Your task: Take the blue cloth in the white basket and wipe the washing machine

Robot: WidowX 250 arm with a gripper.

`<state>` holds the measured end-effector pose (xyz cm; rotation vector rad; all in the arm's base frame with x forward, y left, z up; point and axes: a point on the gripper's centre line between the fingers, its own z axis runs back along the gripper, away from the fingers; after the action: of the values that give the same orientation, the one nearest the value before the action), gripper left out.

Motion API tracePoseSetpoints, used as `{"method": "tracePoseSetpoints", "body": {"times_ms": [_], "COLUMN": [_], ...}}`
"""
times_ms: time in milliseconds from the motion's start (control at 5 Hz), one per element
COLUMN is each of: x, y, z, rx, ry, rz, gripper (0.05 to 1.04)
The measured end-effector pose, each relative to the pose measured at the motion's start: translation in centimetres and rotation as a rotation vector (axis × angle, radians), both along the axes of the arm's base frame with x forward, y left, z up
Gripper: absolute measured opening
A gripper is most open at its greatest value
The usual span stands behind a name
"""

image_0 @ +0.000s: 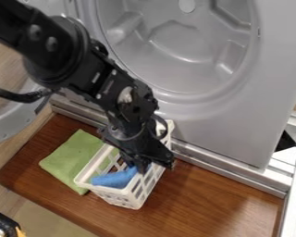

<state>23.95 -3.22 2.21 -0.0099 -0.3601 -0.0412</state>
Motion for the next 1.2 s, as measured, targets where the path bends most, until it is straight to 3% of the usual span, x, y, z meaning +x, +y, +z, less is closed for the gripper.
{"method": "tracePoseSetpoints", "body": {"times_ms": [200,400,800,1200], "x": [0.0,-0.3,-0.4,2.5], "y": [0.0,0.4,0.1,0.7], "z": [0.5,-0.9,-0.7,2.7], "rx": [-0.005,0.01,0.003,-0.034], "ry": [-0.018,0.028,0.03,-0.088], "rz": [0.008,0.016,0.014,0.039], "gripper": [0.08,0.079,0.079,0.079]}}
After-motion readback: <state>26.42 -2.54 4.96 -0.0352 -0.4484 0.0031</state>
